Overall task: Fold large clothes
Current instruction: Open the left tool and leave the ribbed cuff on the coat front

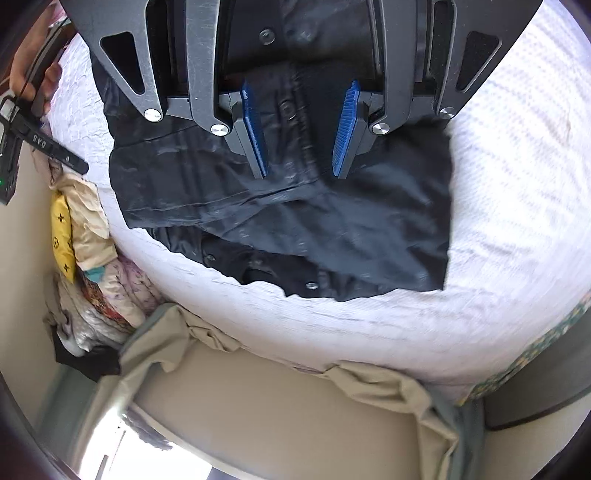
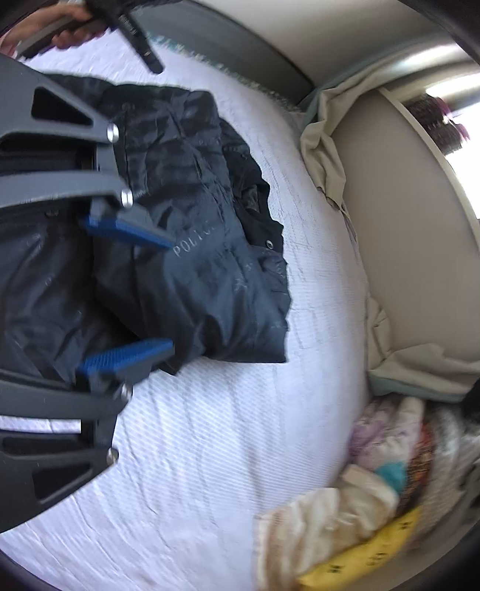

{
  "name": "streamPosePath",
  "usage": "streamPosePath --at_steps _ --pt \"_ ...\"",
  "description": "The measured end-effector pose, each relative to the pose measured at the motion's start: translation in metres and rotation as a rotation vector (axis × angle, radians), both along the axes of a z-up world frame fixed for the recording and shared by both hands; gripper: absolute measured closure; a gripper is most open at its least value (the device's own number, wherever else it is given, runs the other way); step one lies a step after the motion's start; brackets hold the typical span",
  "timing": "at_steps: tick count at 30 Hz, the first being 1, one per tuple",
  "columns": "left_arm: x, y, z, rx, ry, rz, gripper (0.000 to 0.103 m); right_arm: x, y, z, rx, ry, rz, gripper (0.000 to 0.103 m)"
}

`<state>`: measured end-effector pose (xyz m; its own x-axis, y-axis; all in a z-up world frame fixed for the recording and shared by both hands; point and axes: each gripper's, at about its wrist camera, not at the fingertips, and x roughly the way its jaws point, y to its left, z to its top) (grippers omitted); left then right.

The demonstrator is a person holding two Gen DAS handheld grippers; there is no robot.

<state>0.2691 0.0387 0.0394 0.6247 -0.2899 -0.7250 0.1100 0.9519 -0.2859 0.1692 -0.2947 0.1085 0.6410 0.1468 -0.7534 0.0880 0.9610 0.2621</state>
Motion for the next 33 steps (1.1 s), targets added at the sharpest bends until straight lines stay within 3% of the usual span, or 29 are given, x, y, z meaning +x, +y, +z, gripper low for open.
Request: streamPosePath --at_steps 3,8,11,16,24,29,33 --pt "0.004 -0.011 -0.005 -0.009 0.008 -0.038 0.062 0.009 0.008 0.005 -0.049 0.003 0.018 0.072" --pt "0.013 -0.024 -0.024 0.007 0.049 -0.076 0.062 0.044 0.023 -0.001 -0.136 0.027 0.106 0.073" --pt "0.022 -0.023 -0.040 0.030 0.084 -0.059 0.062 0.065 0.023 -0.022 -0.174 0.064 0.120 0.073" --pt "0.035 -0.023 -0.067 0.091 0.132 -0.046 0.062 0.087 0.010 -0.067 -0.114 0.143 0.101 0.073" --pt "0.037 -0.031 -0.087 0.200 0.118 -0.086 0.062 0.099 0.014 -0.104 -0.128 0.169 0.122 0.073" --pt "0.035 -0.029 -0.093 0.199 0.093 -0.089 0.062 0.097 0.028 -0.114 -0.222 0.137 0.127 0.074" --pt "0.035 -0.027 -0.098 0.186 0.090 -0.092 0.062 0.100 0.033 -0.120 -0.233 0.130 0.129 0.074"
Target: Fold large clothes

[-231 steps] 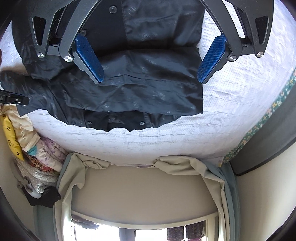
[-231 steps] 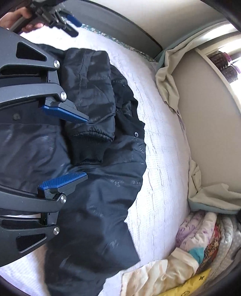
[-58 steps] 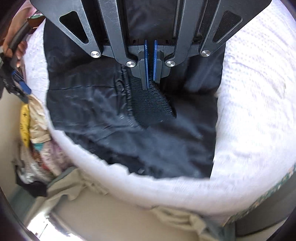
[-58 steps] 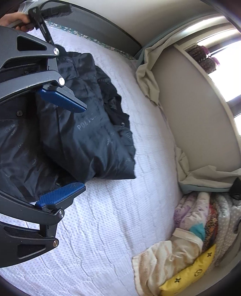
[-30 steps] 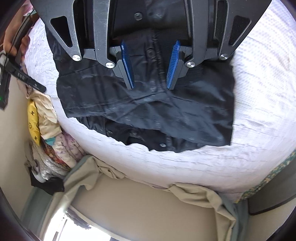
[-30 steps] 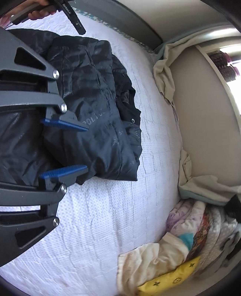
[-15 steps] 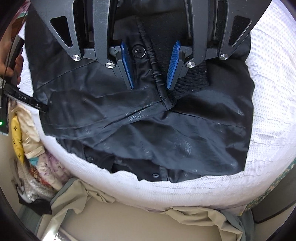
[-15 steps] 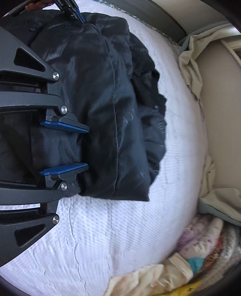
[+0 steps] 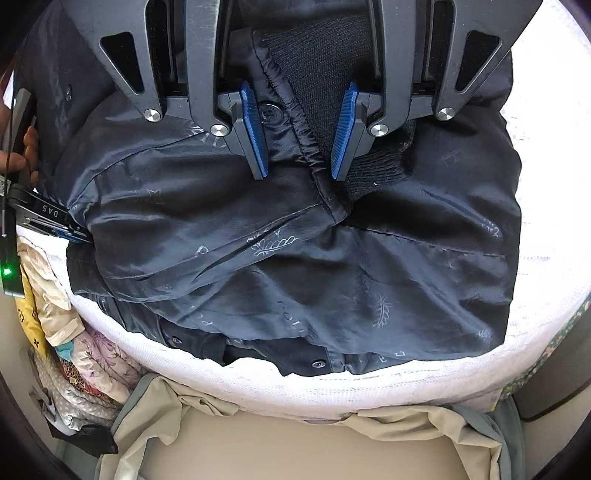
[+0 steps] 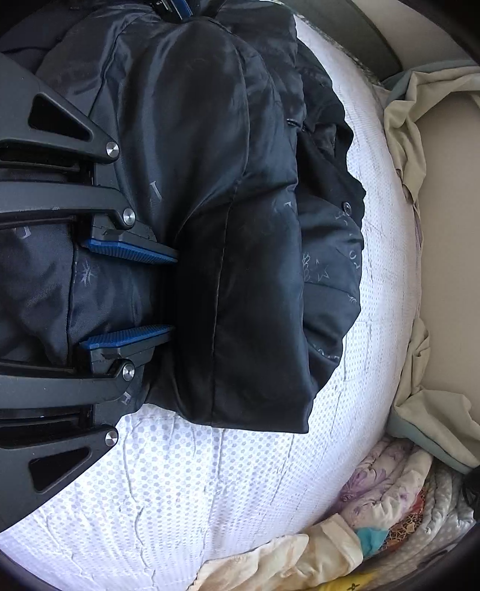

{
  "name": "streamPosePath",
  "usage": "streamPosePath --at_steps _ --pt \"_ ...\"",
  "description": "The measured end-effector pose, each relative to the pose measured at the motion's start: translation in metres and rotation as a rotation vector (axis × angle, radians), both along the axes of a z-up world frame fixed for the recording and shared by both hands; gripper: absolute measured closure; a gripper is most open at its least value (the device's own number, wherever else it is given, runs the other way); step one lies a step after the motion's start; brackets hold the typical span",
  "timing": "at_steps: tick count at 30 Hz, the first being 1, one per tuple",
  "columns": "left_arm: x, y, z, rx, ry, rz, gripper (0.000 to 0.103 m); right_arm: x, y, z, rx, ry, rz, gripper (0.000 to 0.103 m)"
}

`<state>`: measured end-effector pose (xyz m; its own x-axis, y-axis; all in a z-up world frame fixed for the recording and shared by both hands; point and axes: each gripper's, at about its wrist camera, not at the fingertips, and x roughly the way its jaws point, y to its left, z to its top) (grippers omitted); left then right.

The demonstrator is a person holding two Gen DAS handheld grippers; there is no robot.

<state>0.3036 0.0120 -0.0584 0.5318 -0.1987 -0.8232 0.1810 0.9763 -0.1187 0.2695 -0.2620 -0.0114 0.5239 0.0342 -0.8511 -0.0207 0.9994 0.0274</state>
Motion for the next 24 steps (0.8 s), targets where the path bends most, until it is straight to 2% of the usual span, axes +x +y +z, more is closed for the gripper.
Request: streamPosePath --at_steps 4,9,13,15,17,21,24 --pt "0.005 0.002 -0.004 -0.023 -0.002 -0.004 0.062 0.001 -0.001 -0.003 0.012 -0.017 -0.002 0.074" --pt "0.001 -0.003 -0.002 0.021 -0.026 0.004 0.062 -0.004 -0.003 0.001 0.031 -0.027 -0.030 0.073" --pt "-0.002 -0.006 0.006 0.043 -0.027 0.004 0.061 -0.006 -0.006 0.017 0.040 -0.009 -0.035 0.072" --pt "-0.003 -0.006 0.013 0.039 -0.017 0.003 0.056 -0.009 -0.005 0.033 0.045 -0.026 -0.031 0.066" --pt "-0.007 -0.005 0.024 0.018 -0.015 0.010 0.046 -0.018 -0.006 0.053 0.063 -0.077 -0.030 0.061" --pt "-0.024 -0.013 0.050 0.025 -0.085 0.004 0.036 -0.039 0.000 0.081 0.090 -0.140 0.008 0.061" --pt "-0.036 -0.028 0.056 0.034 -0.107 -0.054 0.031 -0.054 0.011 0.087 0.158 -0.121 0.066 0.061"
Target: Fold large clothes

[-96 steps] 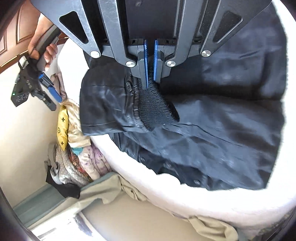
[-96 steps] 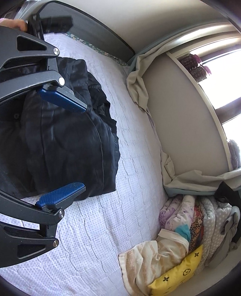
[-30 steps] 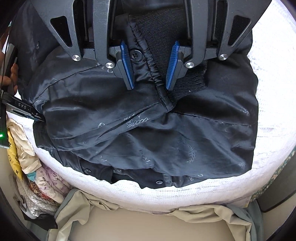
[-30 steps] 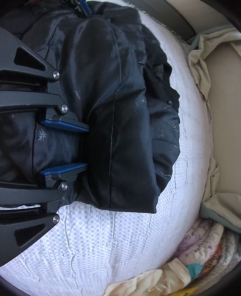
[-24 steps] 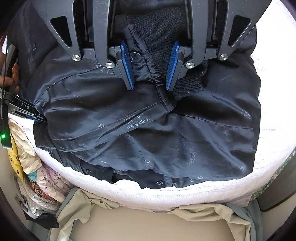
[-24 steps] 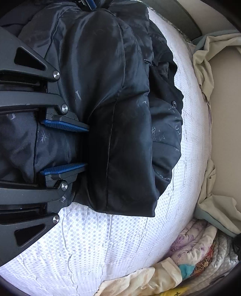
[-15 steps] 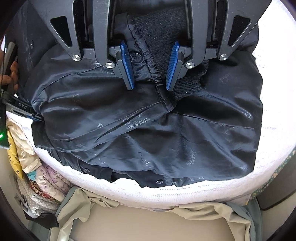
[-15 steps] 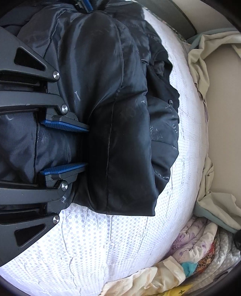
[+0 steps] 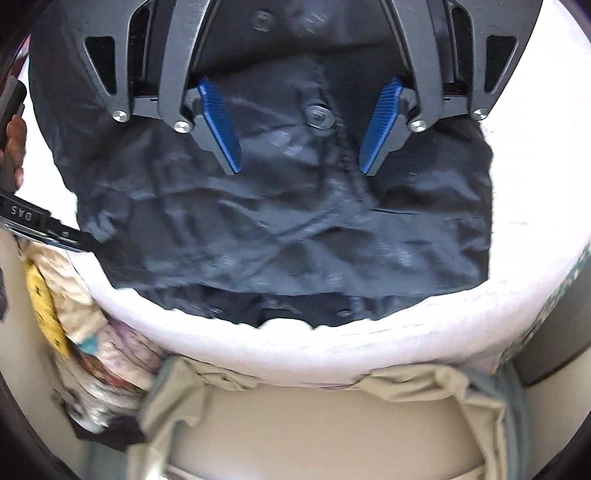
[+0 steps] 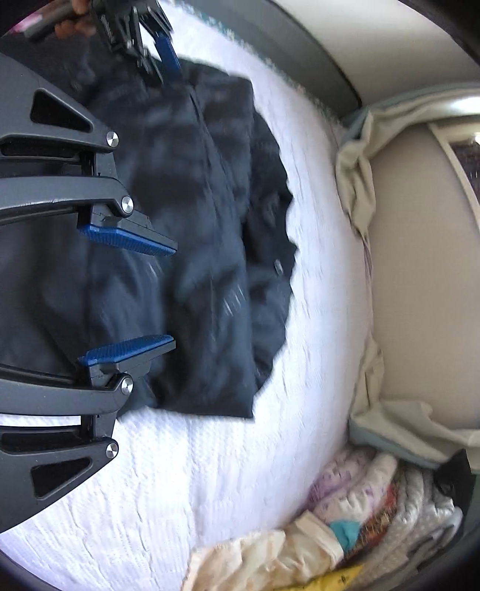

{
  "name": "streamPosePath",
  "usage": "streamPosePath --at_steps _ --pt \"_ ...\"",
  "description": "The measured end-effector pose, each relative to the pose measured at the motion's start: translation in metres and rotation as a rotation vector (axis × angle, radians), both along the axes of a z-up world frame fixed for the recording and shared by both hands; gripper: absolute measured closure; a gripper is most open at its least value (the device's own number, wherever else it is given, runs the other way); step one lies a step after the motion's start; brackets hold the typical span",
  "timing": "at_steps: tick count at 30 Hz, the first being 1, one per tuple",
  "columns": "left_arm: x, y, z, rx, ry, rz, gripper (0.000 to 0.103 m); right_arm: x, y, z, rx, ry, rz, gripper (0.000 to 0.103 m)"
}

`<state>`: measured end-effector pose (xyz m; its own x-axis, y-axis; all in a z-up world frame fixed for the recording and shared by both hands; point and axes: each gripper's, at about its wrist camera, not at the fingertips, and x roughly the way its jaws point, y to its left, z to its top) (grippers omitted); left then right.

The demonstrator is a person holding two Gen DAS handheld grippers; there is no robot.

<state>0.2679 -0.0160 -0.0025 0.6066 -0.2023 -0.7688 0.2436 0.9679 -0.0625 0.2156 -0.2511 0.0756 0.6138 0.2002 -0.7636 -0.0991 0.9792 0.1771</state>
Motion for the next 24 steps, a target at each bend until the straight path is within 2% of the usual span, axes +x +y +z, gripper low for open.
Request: streamPosePath --at_steps 2,6,8,13,24 --pt "-0.002 -0.009 -0.008 0.027 0.016 -0.029 0.031 -0.003 0.009 -0.007 0.009 0.033 0.032 0.061" --pt "0.003 -0.013 -0.033 0.075 0.069 -0.023 0.030 -0.003 0.021 -0.034 -0.061 0.079 0.048 0.061" --pt "0.005 -0.012 -0.039 0.092 0.071 -0.021 0.025 0.000 0.022 -0.049 -0.073 0.106 0.048 0.061" --pt "0.007 -0.009 -0.048 0.089 0.081 -0.024 0.022 0.000 0.027 -0.074 -0.086 0.090 0.054 0.061" --pt "0.005 -0.005 -0.049 0.065 0.082 -0.023 0.021 0.005 0.031 -0.087 -0.102 0.060 0.065 0.061"
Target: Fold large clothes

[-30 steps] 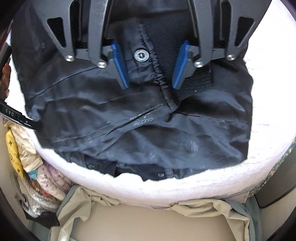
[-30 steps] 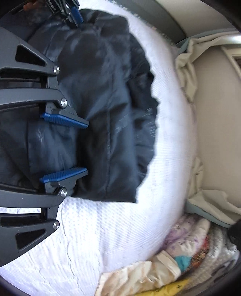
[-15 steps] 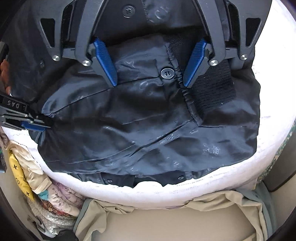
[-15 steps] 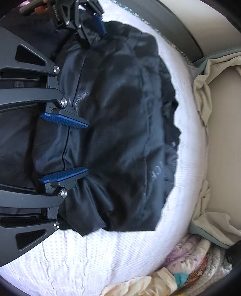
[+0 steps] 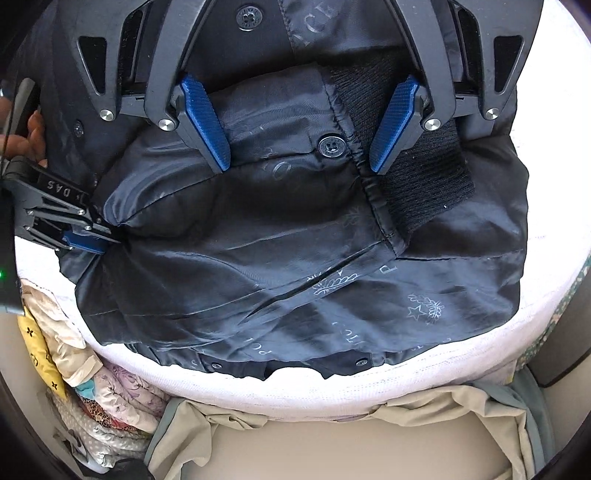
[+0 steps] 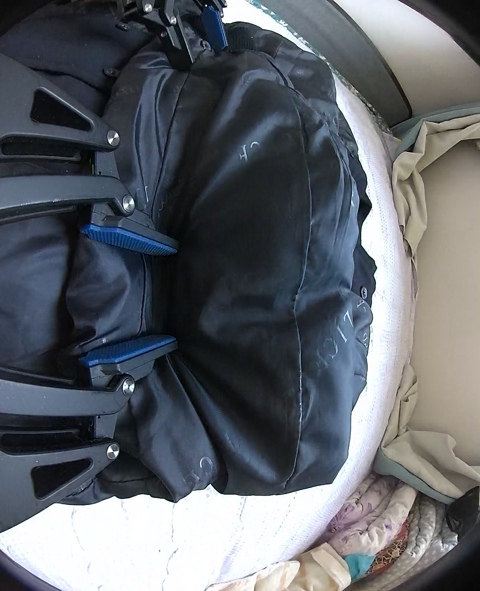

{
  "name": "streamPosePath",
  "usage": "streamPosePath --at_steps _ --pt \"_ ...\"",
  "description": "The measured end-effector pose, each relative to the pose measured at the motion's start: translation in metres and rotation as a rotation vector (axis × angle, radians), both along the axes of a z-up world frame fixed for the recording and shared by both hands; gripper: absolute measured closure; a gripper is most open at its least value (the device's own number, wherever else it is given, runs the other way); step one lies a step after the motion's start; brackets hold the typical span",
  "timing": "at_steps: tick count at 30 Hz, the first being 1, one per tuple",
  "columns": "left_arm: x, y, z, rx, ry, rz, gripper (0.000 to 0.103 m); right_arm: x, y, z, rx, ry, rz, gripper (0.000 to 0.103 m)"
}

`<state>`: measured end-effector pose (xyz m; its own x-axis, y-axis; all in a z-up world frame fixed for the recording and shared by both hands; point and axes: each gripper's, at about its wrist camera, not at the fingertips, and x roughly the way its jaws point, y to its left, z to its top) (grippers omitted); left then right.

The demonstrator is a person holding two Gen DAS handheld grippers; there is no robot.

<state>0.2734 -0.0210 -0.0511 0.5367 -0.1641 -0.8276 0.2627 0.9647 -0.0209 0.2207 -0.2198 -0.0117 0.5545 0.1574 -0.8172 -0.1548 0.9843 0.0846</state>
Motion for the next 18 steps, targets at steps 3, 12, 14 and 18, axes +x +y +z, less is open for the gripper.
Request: streamPosePath --at_steps 3,12,14,18 --pt "-0.001 0.006 0.004 -0.026 0.012 0.012 0.022 0.000 0.002 -0.001 -0.014 -0.012 0.001 0.061" --pt "-0.011 0.041 0.024 -0.082 -0.006 0.091 0.023 0.000 0.001 0.021 -0.009 0.015 0.002 0.059" --pt "-0.009 0.054 0.031 -0.103 -0.018 0.129 0.023 -0.001 -0.011 0.042 0.083 0.005 0.000 0.058" --pt "-0.002 0.076 0.041 -0.158 -0.023 0.195 0.023 0.001 -0.049 0.073 0.165 -0.052 -0.112 0.057"
